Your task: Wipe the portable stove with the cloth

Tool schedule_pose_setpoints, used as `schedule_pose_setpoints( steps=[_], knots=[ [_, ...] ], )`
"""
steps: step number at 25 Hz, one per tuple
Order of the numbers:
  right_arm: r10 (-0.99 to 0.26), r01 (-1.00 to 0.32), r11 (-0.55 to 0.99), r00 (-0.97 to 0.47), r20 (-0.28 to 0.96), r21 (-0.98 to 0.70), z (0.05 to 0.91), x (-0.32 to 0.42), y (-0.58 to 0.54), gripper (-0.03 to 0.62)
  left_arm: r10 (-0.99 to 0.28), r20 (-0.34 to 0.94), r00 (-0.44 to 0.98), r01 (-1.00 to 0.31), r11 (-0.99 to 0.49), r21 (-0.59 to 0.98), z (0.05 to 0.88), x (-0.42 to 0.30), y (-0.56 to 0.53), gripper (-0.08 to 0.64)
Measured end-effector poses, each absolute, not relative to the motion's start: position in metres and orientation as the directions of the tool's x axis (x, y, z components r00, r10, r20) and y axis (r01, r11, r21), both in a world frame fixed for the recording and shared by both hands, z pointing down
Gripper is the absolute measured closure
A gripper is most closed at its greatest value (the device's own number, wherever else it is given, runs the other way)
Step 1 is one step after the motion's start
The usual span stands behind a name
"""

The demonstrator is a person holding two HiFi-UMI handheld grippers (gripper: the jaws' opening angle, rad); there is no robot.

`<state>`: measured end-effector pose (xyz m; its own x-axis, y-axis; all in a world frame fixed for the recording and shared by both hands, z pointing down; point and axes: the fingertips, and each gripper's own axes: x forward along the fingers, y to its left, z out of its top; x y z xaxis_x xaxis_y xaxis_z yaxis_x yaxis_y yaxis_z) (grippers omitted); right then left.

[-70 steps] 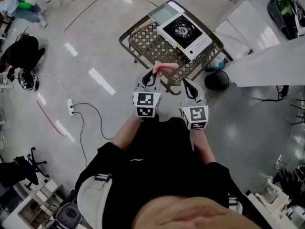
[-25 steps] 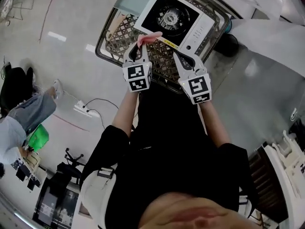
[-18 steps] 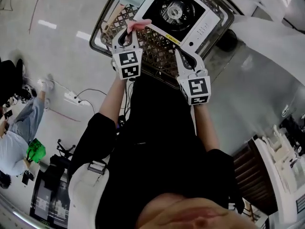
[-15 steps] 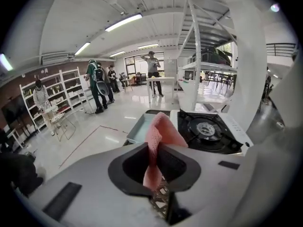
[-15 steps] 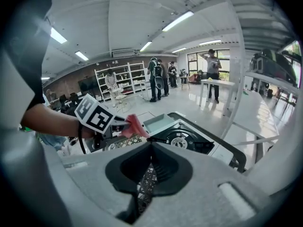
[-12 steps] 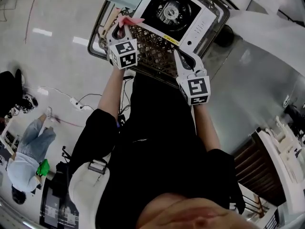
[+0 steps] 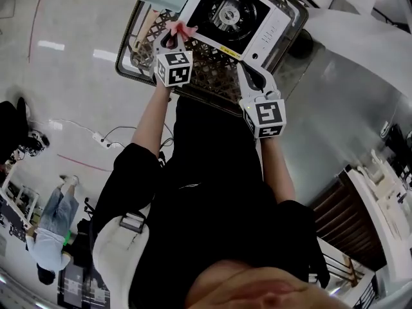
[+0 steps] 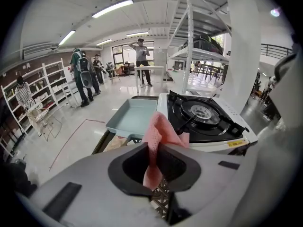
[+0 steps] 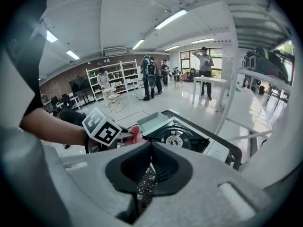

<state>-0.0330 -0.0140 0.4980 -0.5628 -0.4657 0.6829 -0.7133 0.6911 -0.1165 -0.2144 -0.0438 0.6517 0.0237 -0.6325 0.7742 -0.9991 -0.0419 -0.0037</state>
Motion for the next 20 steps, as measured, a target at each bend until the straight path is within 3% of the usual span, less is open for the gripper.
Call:
schedule_pose_setpoints(
  steps=[20],
  knots=[
    [-0.461, -0.734, 0.664, -0.552, 0.694, -0.143, 0.520, -0.019, -0.010, 0.589, -0.579, 0.801, 0.150, -0.985, -0.162, 0.068, 0.654, -0.180, -0.045, 0.523]
  ],
)
